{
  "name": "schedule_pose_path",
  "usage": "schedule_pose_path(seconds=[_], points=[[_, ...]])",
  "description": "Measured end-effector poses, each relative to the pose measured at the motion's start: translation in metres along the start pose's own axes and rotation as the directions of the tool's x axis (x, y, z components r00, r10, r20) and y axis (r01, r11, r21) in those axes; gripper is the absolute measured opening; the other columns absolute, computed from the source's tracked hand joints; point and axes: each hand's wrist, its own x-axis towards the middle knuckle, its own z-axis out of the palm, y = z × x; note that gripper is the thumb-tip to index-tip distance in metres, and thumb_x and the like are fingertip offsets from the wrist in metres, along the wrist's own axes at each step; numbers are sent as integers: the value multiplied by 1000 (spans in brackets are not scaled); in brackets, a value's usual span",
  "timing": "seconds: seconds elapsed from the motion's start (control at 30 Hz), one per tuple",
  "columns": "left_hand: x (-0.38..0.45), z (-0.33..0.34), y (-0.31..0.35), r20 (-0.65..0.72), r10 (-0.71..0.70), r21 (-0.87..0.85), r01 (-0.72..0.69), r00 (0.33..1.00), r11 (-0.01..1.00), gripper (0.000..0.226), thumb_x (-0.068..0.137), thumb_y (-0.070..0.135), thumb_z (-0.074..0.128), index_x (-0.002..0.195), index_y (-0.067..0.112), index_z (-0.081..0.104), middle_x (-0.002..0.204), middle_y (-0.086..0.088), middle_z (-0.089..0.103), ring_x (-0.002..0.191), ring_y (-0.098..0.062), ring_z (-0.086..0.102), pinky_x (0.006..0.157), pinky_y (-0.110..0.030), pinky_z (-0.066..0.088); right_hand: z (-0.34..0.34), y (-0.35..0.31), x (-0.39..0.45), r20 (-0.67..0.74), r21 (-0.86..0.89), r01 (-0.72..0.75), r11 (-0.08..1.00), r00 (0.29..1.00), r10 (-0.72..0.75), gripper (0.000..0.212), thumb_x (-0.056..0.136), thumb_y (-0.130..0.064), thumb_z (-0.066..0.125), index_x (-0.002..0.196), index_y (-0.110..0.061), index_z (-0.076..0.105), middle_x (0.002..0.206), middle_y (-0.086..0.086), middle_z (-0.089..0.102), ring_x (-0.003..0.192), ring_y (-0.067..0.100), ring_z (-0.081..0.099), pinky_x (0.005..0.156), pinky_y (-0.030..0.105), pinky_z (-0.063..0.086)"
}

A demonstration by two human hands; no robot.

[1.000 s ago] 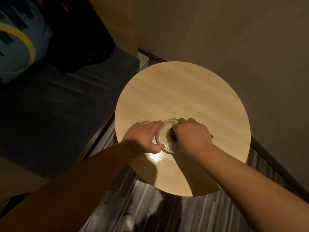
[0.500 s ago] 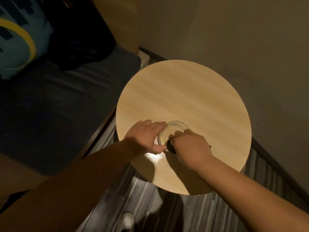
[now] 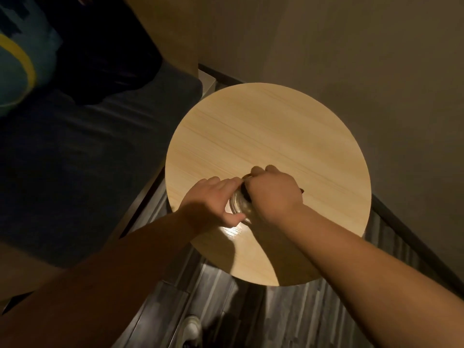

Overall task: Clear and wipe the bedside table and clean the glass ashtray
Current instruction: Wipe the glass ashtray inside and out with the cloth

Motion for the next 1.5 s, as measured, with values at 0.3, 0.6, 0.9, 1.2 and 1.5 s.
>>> schedule_pose_path(seconds=[0.3, 0.6, 0.9, 1.2, 1.5], points=[[-3, -2, 4, -6, 34, 91, -34, 999, 995, 64, 74, 55, 52, 120, 11, 57, 87, -3, 65, 78, -25, 53, 69, -37, 43, 10, -8, -10, 30, 79, -6, 997, 1000, 4, 15, 85, -20, 54, 97, -16, 62, 86, 0, 51, 89, 24, 54, 53, 28, 27], [-4, 1, 1, -59, 60, 126, -52, 996, 991, 66, 70, 55, 67, 118, 10, 59, 82, -3, 64, 73, -24, 53, 63, -34, 42, 25, -1, -19, 40, 52, 24, 998, 999, -26, 21, 86, -25, 55, 105, -19, 62, 101, 1, 59, 89, 25, 53, 56, 30, 30], [1, 3, 0, 6, -9, 103, 8, 1000, 995, 72, 74, 59, 59, 130, 17, 43, 98, 0, 63, 88, -24, 52, 76, -39, 41, 29, 6, -24, 30, -4, 14, 1000, 999, -14, 18, 86, -26, 54, 100, -18, 62, 89, 0, 51, 85, 23, 48, 54, 31, 29], [1, 7, -5, 16, 14, 89, -16, 1000, 996, 71, 72, 62, 55, 128, 21, 38, 98, 0, 63, 85, -22, 50, 71, -34, 36, 26, 11, -28, 10, -74, -35, 997, 999, 36, 21, 87, -24, 53, 104, -16, 60, 100, 3, 56, 93, 25, 49, 56, 33, 33], [1, 1, -3, -109, 68, 86, -58, 992, 995, 64, 72, 59, 61, 119, 17, 56, 77, 5, 55, 70, -17, 49, 63, -27, 29, 35, 41, -25, -304, 233, -114, 966, 935, 184, 23, 84, -29, 57, 106, -22, 60, 99, 1, 58, 90, 24, 53, 59, 32, 42]])
